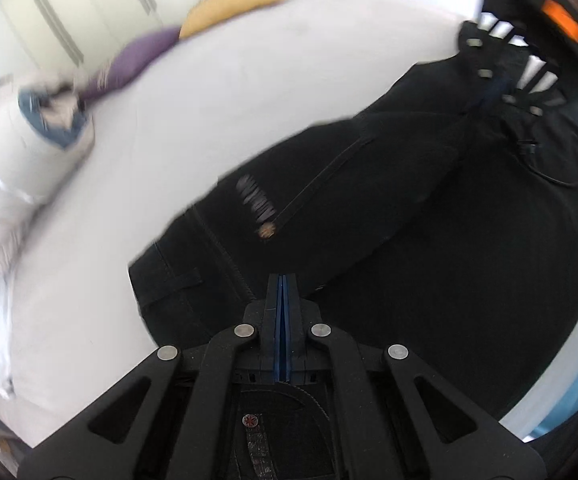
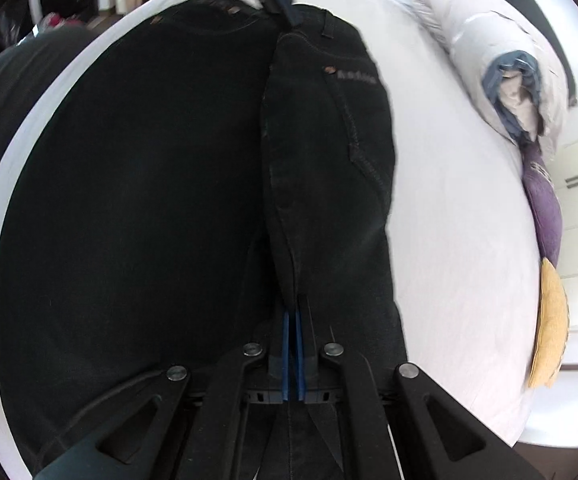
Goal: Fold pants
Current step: 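Lift the jeans by the waistband with both tools, hanging the legs down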
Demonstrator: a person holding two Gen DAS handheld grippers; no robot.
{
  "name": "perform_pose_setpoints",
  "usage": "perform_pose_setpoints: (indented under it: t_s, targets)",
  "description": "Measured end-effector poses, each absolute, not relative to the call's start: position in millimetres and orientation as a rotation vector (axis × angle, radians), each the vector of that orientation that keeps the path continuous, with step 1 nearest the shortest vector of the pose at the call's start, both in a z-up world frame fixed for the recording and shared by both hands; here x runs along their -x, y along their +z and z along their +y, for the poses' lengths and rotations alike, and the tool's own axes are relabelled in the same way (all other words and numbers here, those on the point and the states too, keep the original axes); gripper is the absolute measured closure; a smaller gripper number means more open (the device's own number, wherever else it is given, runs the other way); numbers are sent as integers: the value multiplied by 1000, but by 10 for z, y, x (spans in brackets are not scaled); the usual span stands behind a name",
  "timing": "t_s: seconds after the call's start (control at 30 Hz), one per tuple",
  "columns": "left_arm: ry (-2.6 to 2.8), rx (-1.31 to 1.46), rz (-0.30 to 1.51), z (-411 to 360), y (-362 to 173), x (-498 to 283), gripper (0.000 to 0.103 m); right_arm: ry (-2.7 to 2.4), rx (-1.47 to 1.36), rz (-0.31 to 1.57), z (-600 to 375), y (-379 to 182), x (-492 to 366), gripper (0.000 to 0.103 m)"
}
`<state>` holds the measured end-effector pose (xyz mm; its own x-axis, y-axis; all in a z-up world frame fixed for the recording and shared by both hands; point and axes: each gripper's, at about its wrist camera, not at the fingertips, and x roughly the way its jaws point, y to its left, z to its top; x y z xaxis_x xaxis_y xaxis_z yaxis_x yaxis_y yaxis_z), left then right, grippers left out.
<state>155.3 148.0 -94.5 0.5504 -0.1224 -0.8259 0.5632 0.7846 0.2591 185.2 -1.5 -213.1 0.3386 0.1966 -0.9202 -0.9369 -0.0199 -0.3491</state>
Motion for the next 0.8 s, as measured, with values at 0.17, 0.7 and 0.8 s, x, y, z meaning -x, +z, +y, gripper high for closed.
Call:
perform_pose_setpoints:
  t_s: [0.17, 0.7, 0.8]
  targets:
    - [-384, -611, 807, 1369, -810, -1359, 102, 1064, 1199, 793, -12, -2015, -1895, 100]
    - [-192, -871, 661, 1003, -1323, -1171, 1, 1059, 835, 821, -213, -1393, -2077, 100]
    - [-193, -907, 631, 968, -1368, -1184, 1, 1050, 814, 815, -229, -1369, -2075, 100]
